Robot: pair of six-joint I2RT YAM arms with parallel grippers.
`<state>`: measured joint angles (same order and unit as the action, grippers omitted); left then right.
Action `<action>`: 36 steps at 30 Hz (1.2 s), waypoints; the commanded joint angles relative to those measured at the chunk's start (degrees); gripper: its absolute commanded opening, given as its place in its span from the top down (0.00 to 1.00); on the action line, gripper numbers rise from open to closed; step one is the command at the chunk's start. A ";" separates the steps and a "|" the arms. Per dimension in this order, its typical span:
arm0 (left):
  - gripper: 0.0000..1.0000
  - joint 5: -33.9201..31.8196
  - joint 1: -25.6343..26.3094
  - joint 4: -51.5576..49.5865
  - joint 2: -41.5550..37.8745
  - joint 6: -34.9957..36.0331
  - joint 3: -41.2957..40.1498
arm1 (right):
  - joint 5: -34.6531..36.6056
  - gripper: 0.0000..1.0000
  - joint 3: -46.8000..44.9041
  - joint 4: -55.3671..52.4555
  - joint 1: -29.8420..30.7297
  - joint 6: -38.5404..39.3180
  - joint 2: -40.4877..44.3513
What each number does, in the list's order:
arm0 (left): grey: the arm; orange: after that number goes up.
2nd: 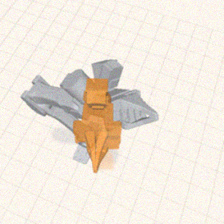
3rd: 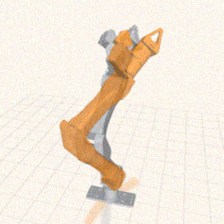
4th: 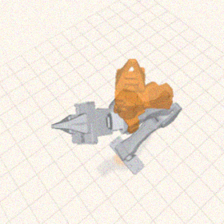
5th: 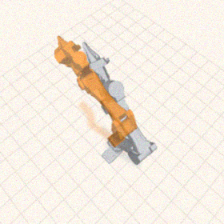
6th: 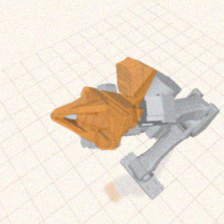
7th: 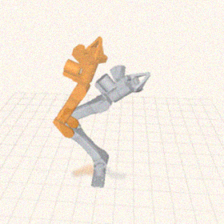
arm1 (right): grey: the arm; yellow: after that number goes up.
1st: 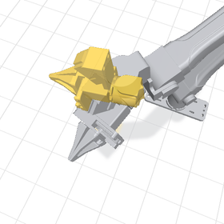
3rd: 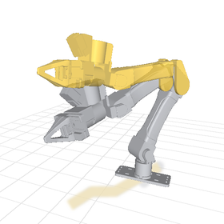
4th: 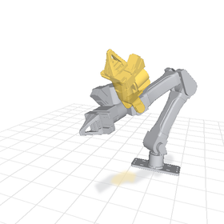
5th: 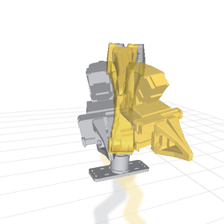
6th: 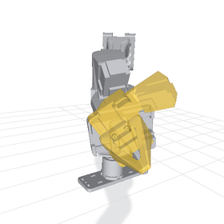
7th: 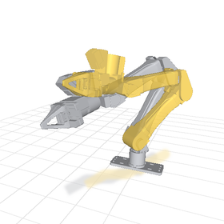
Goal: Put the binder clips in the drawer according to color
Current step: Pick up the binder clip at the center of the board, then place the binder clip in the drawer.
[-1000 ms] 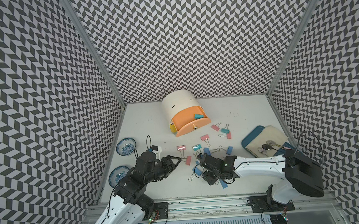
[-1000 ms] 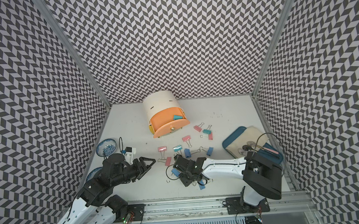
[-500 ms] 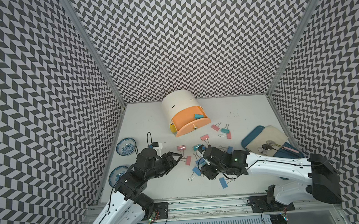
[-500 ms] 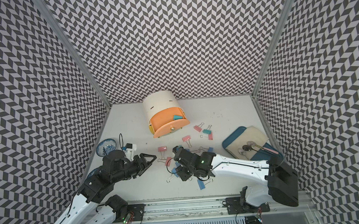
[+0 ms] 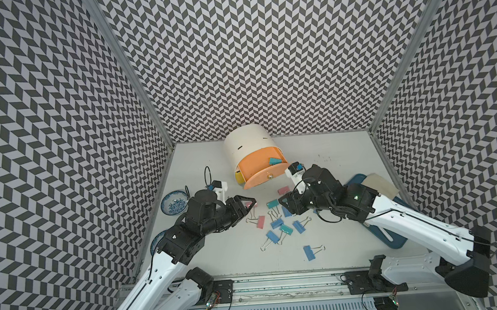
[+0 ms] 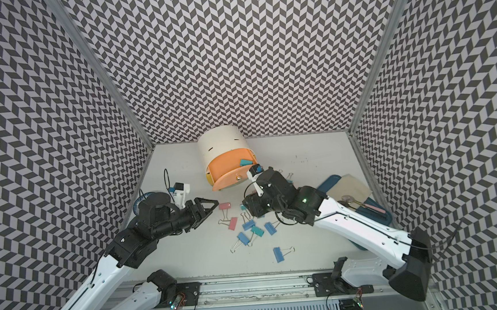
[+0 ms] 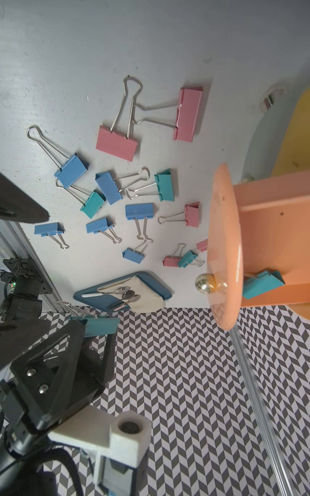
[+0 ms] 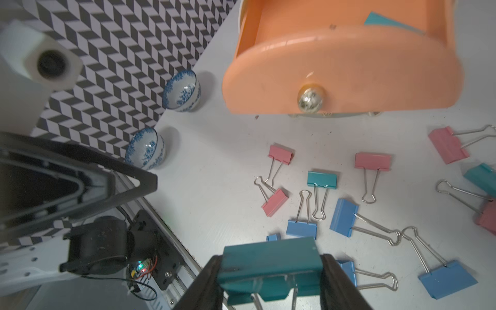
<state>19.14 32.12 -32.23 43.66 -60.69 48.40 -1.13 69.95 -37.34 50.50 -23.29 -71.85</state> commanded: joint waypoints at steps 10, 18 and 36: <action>0.39 13.12 -7.65 10.00 11.08 5.73 11.63 | -6.66 0.56 19.50 -0.63 -6.92 3.24 -9.71; 0.39 19.27 -13.88 11.63 17.77 8.51 17.96 | -7.88 0.57 31.11 -0.63 -8.21 3.25 -18.36; 0.39 29.44 -24.77 18.69 20.34 5.75 16.22 | -9.71 0.57 42.28 5.16 -8.84 2.87 -32.03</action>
<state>46.00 8.51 -15.77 64.62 -55.13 65.34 -10.94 110.52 -36.67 41.82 -20.58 -102.28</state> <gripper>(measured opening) 0.610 0.543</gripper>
